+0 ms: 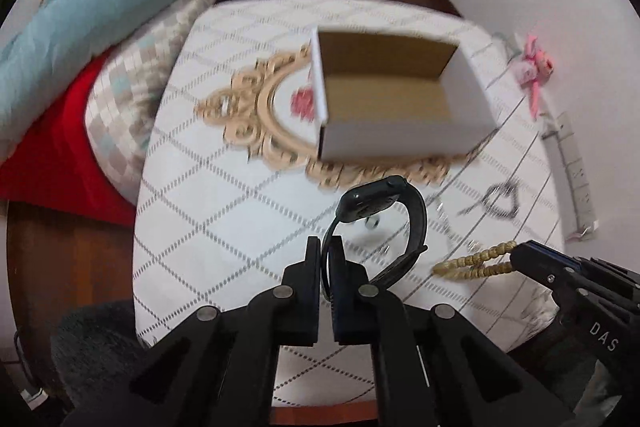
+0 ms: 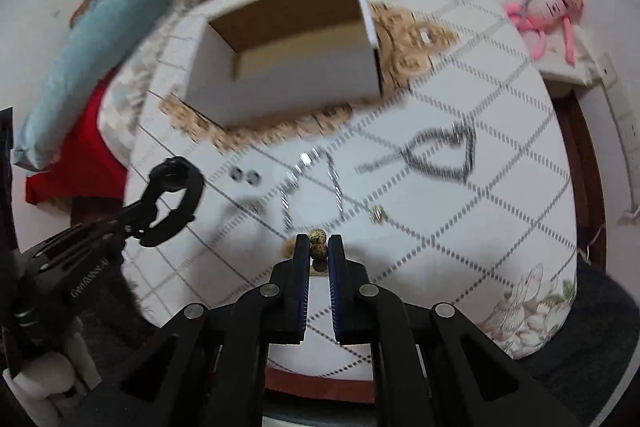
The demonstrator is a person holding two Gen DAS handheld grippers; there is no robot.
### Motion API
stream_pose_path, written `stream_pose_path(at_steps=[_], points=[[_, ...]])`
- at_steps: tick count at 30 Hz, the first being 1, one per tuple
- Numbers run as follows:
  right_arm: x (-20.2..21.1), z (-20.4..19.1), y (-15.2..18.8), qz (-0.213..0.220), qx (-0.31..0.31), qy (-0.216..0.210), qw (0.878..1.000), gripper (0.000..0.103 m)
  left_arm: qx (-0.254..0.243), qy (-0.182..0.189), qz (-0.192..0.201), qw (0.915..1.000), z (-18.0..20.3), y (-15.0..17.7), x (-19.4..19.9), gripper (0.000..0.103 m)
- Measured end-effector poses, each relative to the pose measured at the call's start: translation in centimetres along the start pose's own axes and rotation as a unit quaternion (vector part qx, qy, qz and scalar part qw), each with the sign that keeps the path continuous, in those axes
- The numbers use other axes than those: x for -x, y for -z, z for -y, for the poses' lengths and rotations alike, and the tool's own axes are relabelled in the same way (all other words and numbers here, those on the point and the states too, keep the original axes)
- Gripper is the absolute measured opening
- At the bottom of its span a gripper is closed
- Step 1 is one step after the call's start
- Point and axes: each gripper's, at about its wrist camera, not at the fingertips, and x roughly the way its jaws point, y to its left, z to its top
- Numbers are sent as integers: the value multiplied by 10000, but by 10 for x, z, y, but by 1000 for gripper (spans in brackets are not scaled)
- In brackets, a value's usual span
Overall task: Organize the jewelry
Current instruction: 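Carry both items into the white box and open both tools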
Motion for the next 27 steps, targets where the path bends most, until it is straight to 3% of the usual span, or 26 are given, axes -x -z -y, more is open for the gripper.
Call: stream_pose_path(at_steps=[6,10,16,24,25,26,27], points=[[58,-2,-46,545,93,-401,9977,9,31,220,276,9994,2,-49,23,2],[75,-10,-89,716,185,-597,9955,9,12,275,352,9990,5,-83,21,2],[48,-19,-146,484,311,-529,9969,9,-46,389,167,9991,9,-125,-5,2],[5,-17,-177,143,412,-386,9983,10,199,642,-347,9971,8,-154,-39,12],[1,-15,-180,52,401,-438,9982,10,206,557,-386,9975,8,-156,-41,16],[-6,-14,-181,-81,416,-376,9984,10,206,510,-383,9978,8,-156,-41,32],[-9,-11,-181,-141,409,-286,9987,11,233,484,-335,9980,6,-155,-40,59]])
